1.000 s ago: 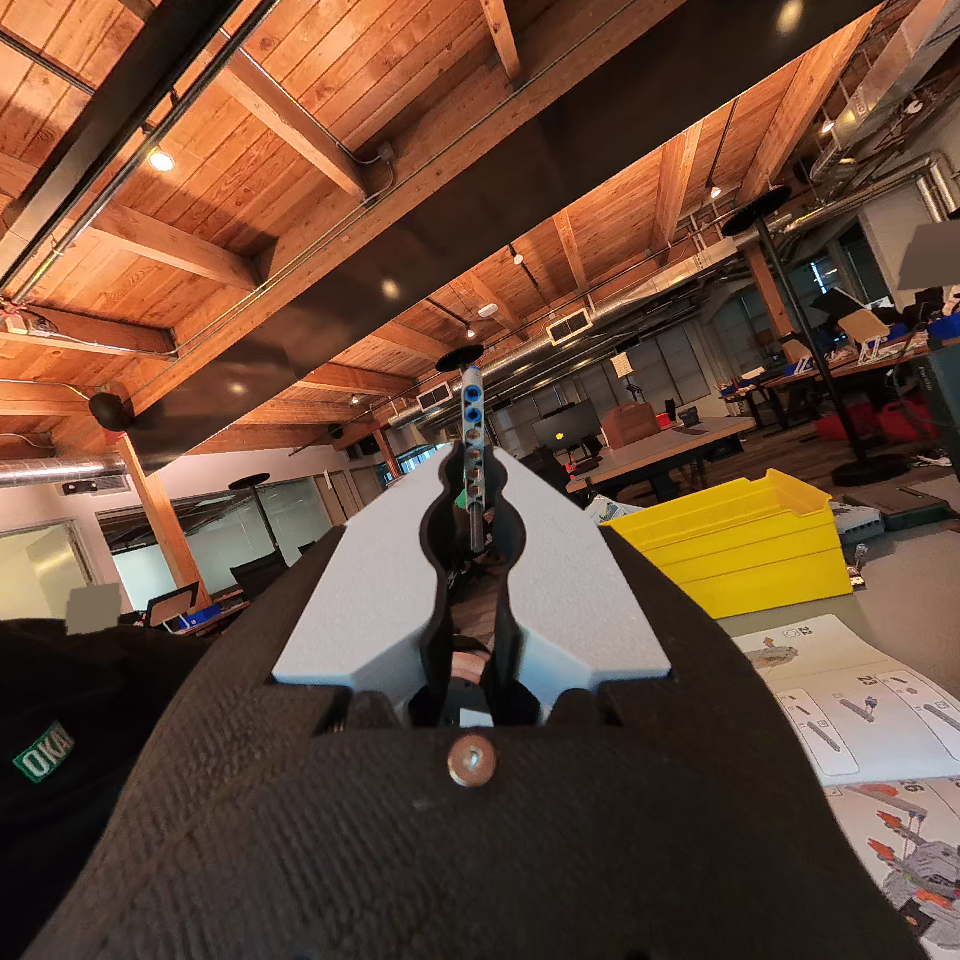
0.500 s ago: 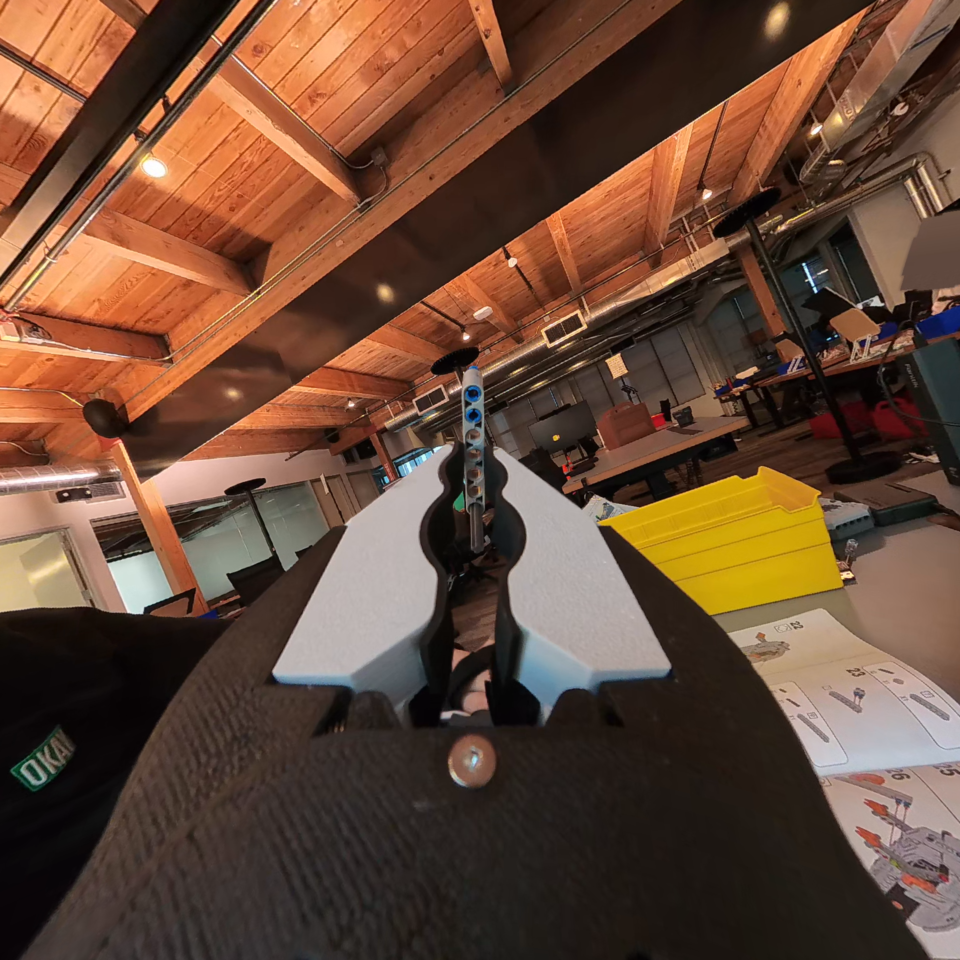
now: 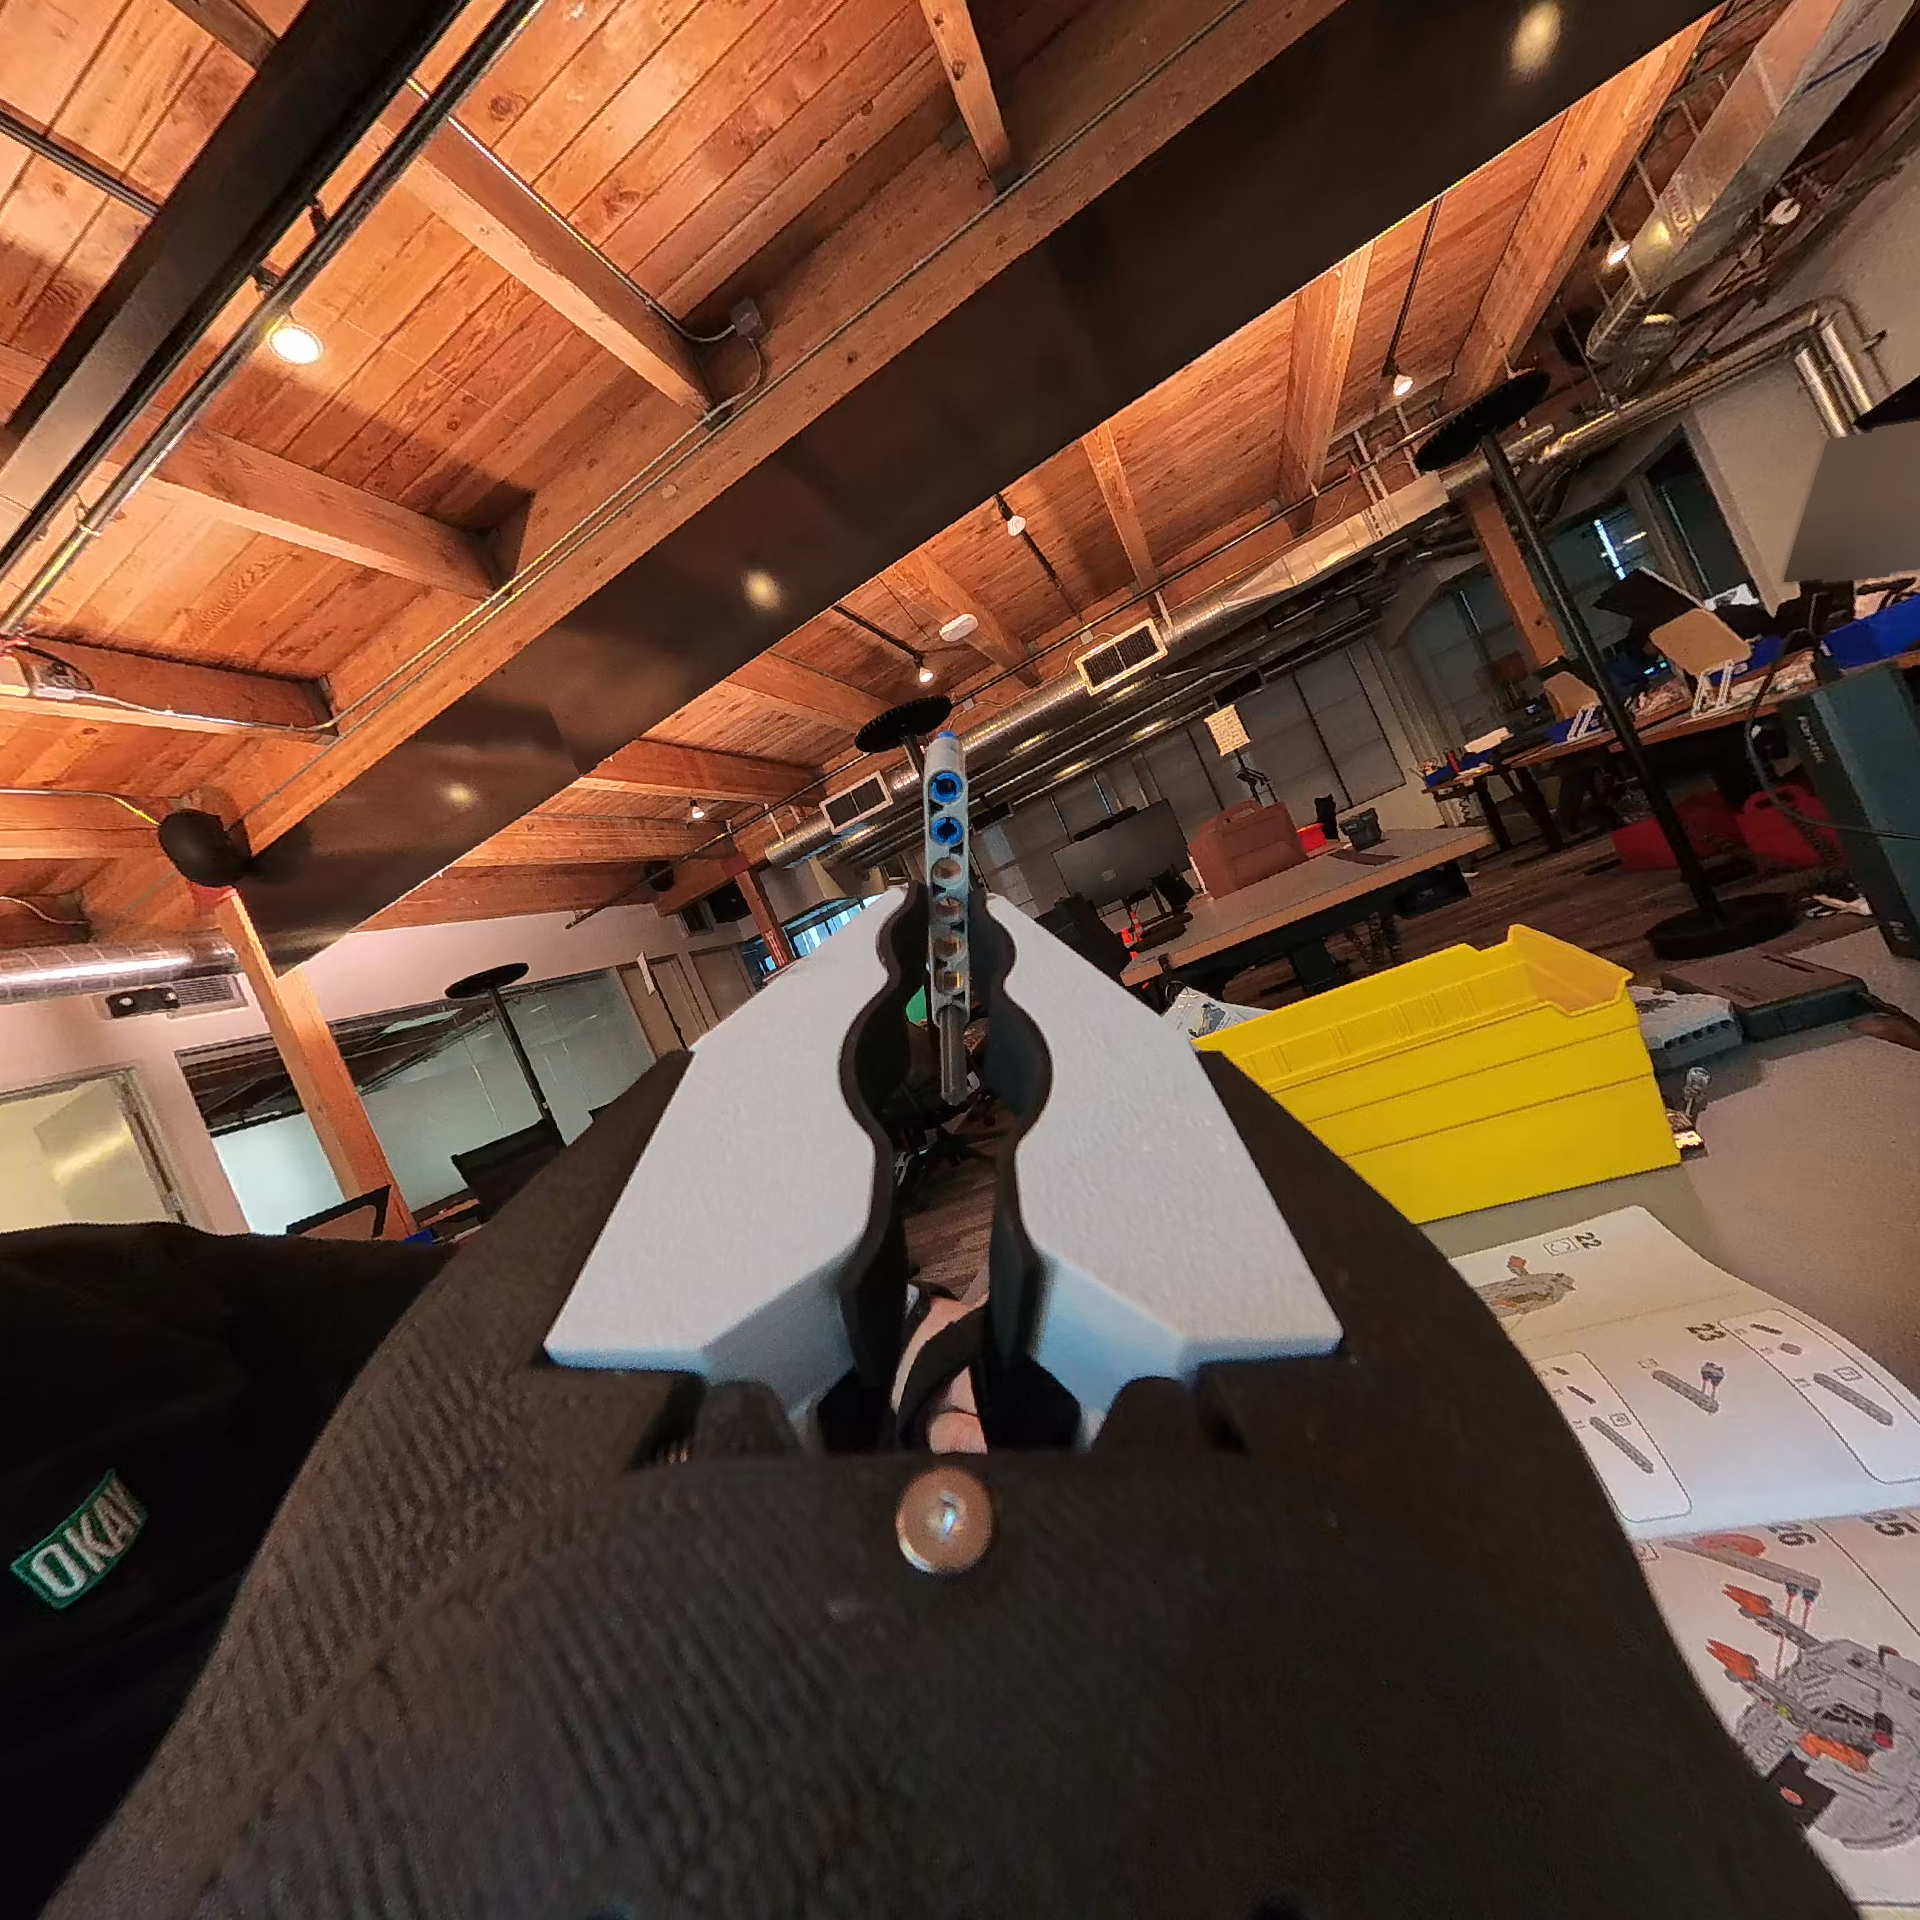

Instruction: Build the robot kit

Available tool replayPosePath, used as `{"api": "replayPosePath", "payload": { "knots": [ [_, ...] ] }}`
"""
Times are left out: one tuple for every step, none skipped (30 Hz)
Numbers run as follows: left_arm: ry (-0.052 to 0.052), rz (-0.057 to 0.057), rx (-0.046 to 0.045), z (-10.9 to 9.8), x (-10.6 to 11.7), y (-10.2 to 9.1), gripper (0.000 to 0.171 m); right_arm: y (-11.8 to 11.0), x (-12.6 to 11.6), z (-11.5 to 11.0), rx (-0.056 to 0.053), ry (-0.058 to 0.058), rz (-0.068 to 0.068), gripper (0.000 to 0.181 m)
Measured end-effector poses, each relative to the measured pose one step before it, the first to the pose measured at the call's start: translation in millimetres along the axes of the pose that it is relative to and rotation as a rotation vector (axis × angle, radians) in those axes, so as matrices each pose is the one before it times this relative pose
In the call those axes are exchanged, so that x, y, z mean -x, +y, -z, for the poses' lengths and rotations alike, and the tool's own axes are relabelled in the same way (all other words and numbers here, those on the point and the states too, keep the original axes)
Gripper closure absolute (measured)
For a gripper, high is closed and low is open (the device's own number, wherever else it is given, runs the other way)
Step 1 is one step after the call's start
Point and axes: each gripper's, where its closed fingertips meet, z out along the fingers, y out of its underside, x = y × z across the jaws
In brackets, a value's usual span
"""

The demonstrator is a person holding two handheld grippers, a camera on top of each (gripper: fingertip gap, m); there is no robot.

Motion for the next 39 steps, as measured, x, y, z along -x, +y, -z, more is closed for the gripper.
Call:
{"api": "replayPosePath", "payload": {
  "knots": [
    [0.0091, -0.0274, -0.00860, -0.02, -0.98, -0.85, 0.165, 0.00, -0.22, 0.02, -0.0003, 0.0007, -0.0001, 0.177],
    [0.0110, -0.0320, -0.01140, 0.34, -1.30, -1.27, 0.165, 0.04, -0.24, 0.06, -0.0005, 0.0008, -0.0006, 0.177],
    [-0.0018, -0.0304, -0.00708, 0.39, 0.48, -0.59, 0.165, -0.15, -0.19, 0.18, -0.0011, 0.0007, -0.0008, 0.177],
    [0.0022, -0.0235, -0.00599, 0.49, -0.03, -0.46, 0.165, -0.29, -0.16, 0.10, -0.0013, 0.0002, -0.0010, 0.177],
    [0.0031, -0.0176, -0.00728, 0.65, -0.41, -0.45, 0.165, -0.17, -0.15, 0.17, -0.0013, 0.0003, -0.0006, 0.177],
    [0.0019, -0.0152, -0.00633, 0.63, -0.41, -0.30, 0.165, -0.26, -0.20, 0.11, -0.0014, 0.0009, -0.0004, 0.177],
    [0.0037, -0.0146, -0.00333, 0.31, -0.99, 0.00, 0.165, -0.25, -0.12, 0.10, -0.0008, 0.0007, -0.0006, 0.177],
    [0.0024, -0.0094, -0.00161, 0.21, -0.69, 0.27, 0.165, -0.07, 0.02, -0.03, -0.0002, -0.0005, -0.0005, 0.177],
    [0.0026, -0.0061, -0.00229, 0.10, -0.32, 0.08, 0.164, -0.02, -0.03, -0.01, -0.0002, 0.0002, 0.0000, 0.177],
    [0.0032, -0.0065, -0.00138, 0.05, -0.13, 0.03, 0.164, -0.08, 0.00, -0.04, -0.0006, 0.0001, -0.0002, 0.177],
    [-0.0001, -0.0078, -0.00063, -0.17, 0.50, 0.09, 0.164, -0.22, -0.04, 0.01, -0.0009, -0.0002, -0.0002, 0.177],
    [0.0049, -0.0083, -0.00183, -0.17, -0.16, -0.13, 0.164, 0.06, 0.05, 0.04, -0.0001, -0.0004, -0.0006, 0.177],
    [0.0107, -0.0071, -0.00189, -0.15, -1.09, -0.30, 0.164, 0.05, -0.03, -0.08, 0.0003, -0.0002, -0.0006, 0.177],
    [0.0112, -0.0057, -0.00171, -0.14, -1.26, -0.28, 0.164, 0.04, 0.03, -0.09, -0.0001, -0.0002, -0.0002, 0.177],
    [0.0131, -0.0065, -0.00543, 0.18, -1.75, -0.83, 0.164, -0.05, 0.09, -0.03, -0.0004, -0.0005, -0.0003, 0.177],
    [0.0143, -0.0068, -0.00558, 0.33, -1.88, -0.80, 0.163, 0.07, -0.01, -0.08, 0.0001, 0.0001, -0.0003, 0.177],
    [0.0068, -0.0063, -0.00171, 0.23, -0.74, -0.07, 0.163, 0.04, -0.03, -0.11, 0.0004, 0.0003, 0.0002, 0.177],
    [0.0084, -0.0089, -0.00360, 0.33, -0.97, -0.35, 0.162, 0.15, 0.07, -0.16, 0.0008, -0.0002, -0.0004, 0.177],
    [0.0146, -0.0099, -0.00506, 0.32, -1.90, -0.42, 0.162, 0.16, 0.07, -0.14, 0.0004, -0.0005, -0.0003, 0.177],
    [0.0100, -0.0071, -0.00031, 0.16, -1.13, 0.23, 0.162, 0.28, 0.00, -0.17, 0.0006, -0.0005, -0.0013, 0.177],
    [0.0110, -0.0058, 0.00061, 0.06, -1.38, 0.30, 0.161, 0.12, 0.28, -0.26, 0.0001, -0.0019, -0.0020, 0.177],
    [0.0119, -0.0052, -0.00020, 0.09, -1.56, 0.13, 0.161, 0.32, 0.14, -0.27, 0.0003, -0.0009, -0.0015, 0.177],
    [0.0083, -0.0044, 0.00051, -0.04, -0.96, 0.32, 0.160, 0.17, 0.07, -0.25, 0.0010, -0.0006, -0.0011, 0.177],
    [0.0055, -0.0052, -0.00028, 0.07, -0.64, 0.28, 0.160, 0.31, 0.10, -0.28, 0.0008, -0.0008, -0.0005, 0.177],
    [0.0036, -0.0064, -0.00039, 0.06, -0.30, 0.27, 0.160, 0.03, 0.04, -0.11, 0.0004, -0.0003, 0.0005, 0.177],
    [0.0029, -0.0055, 0.00031, 0.06, -0.07, 0.28, 0.159, 0.10, 0.07, -0.07, 0.0001, -0.0001, 0.0004, 0.177],
    [0.0011, -0.0033, 0.00012, 0.09, -0.05, 0.15, 0.159, -0.09, 0.08, 0.08, 0.0001, -0.0007, -0.0007, 0.177],
    [-0.0005, -0.0010, -0.00012, 0.11, 0.08, 0.16, 0.159, -0.13, 0.01, 0.06, -0.0011, -0.0002, -0.0001, 0.177],
    [0.0021, -0.0007, -0.00045, 0.01, -0.31, 0.00, 0.160, -0.25, -0.09, 0.10, -0.0010, 0.0007, 0.0003, 0.177],
    [0.0035, -0.0011, -0.00052, -0.08, -0.47, 0.05, 0.161, -0.06, -0.06, 0.10, -0.0003, -0.0001, -0.0006, 0.177],
    [0.0004, -0.0010, 0.00056, 0.12, -0.11, 0.21, 0.161, -0.10, 0.01, 0.19, -0.0002, -0.0004, -0.0009, 0.177],
    [-0.0009, 0.0017, 0.00240, 0.28, 0.25, 0.66, 0.161, -0.07, 0.05, 0.10, -0.0004, -0.0009, -0.0006, 0.177],
    [-0.0014, 0.0189, 0.00467, 0.50, 1.25, 1.80, 0.162, -0.02, 0.13, 0.10, 0.0002, -0.0006, -0.0005, 0.177],
    [0.0108, 0.0519, 0.00595, 1.00, 2.28, 2.67, 0.163, 0.02, 0.11, -0.01, 0.0007, -0.0005, 0.0001, 0.177],
    [0.0210, 0.0798, 0.00458, 1.38, 3.86, 3.11, 0.163, -0.06, 0.07, 0.05, 0.0010, -0.0001, 0.0005, 0.177],
    [0.0405, 0.1004, 0.00258, 1.49, 4.08, 2.01, 0.163, -0.10, -0.01, -0.06, 0.0010, -0.0008, 0.0003, 0.177],
    [0.0739, 0.1137, -0.00557, 1.50, 1.34, -0.75, 0.162, -0.14, -0.11, 0.18, 0.0006, -0.0010, 0.0000, 0.177],
    [0.0842, 0.1157, -0.01808, 1.58, 0.23, -4.08, 0.158, 0.09, -0.19, 0.10, 0.0013, -0.0009, -0.0012, 0.177],
    [0.0969, 0.1022, -0.02700, 1.32, -2.42, -5.92, 0.157, 0.24, -0.50, 0.25, 0.0017, -0.0005, -0.0032, 0.177]
  ]
}}
